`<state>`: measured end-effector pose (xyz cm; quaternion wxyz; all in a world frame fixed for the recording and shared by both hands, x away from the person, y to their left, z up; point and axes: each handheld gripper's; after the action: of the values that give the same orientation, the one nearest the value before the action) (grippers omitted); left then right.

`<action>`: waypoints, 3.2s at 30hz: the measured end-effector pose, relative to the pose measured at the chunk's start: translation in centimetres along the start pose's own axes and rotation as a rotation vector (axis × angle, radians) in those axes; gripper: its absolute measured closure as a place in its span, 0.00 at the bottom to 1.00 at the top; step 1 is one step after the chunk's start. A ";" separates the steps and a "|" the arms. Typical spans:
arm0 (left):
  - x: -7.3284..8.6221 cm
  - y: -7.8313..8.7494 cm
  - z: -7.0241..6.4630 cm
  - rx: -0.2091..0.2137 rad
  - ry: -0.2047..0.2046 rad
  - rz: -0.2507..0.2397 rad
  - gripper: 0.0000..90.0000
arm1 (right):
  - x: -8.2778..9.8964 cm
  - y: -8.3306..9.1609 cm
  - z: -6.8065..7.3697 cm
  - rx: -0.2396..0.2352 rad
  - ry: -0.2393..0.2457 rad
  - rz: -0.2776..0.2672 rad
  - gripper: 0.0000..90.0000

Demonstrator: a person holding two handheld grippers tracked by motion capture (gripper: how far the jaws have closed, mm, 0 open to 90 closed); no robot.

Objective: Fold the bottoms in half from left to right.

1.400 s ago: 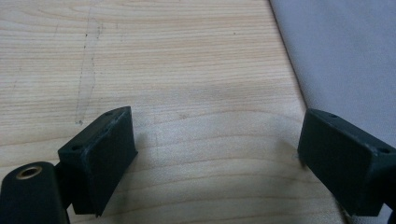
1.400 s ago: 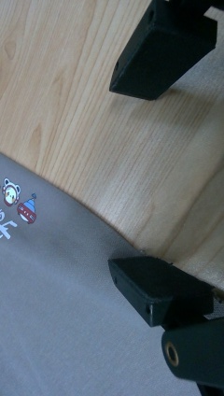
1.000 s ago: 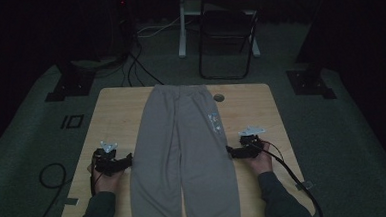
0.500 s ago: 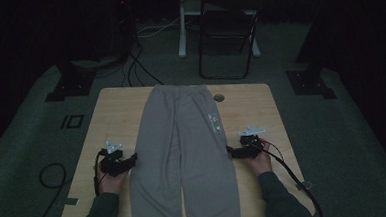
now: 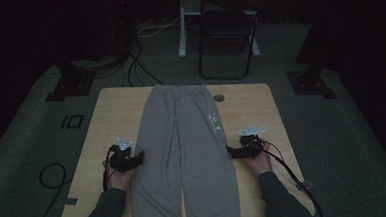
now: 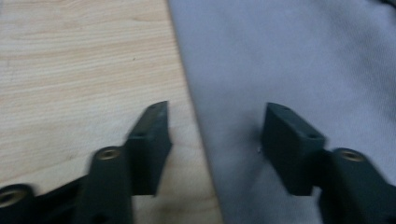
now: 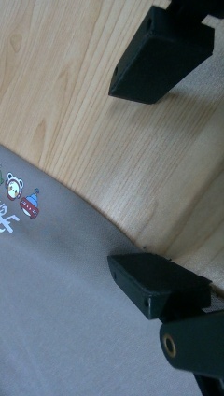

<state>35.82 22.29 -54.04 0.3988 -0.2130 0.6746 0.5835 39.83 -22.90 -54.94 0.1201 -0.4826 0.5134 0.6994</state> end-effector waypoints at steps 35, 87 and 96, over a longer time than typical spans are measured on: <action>-11.6 -2.0 -18.2 0.536 -0.219 -0.109 0.99 | 0.5 0.7 -1.5 0.013 -0.011 -0.016 0.26; -4.1 -3.9 -7.8 0.395 -0.164 0.004 0.75 | -0.5 0.3 1.4 -0.063 -0.065 -0.033 0.51; -0.9 -0.5 -4.7 0.303 -0.155 -0.019 0.71 | -2.7 -0.3 6.5 -0.210 0.006 -0.081 0.80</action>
<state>35.37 17.48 -53.70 0.4827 -0.1109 0.7199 0.4862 37.79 -16.43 -52.93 0.0955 -0.5150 0.4174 0.7426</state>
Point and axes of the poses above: each handheld gripper's, and its own axes: y roughly backward along the jaws, x roughly out of its underside, z roughly to its left, and after that the axes turned 6 degrees about -z, right-handed
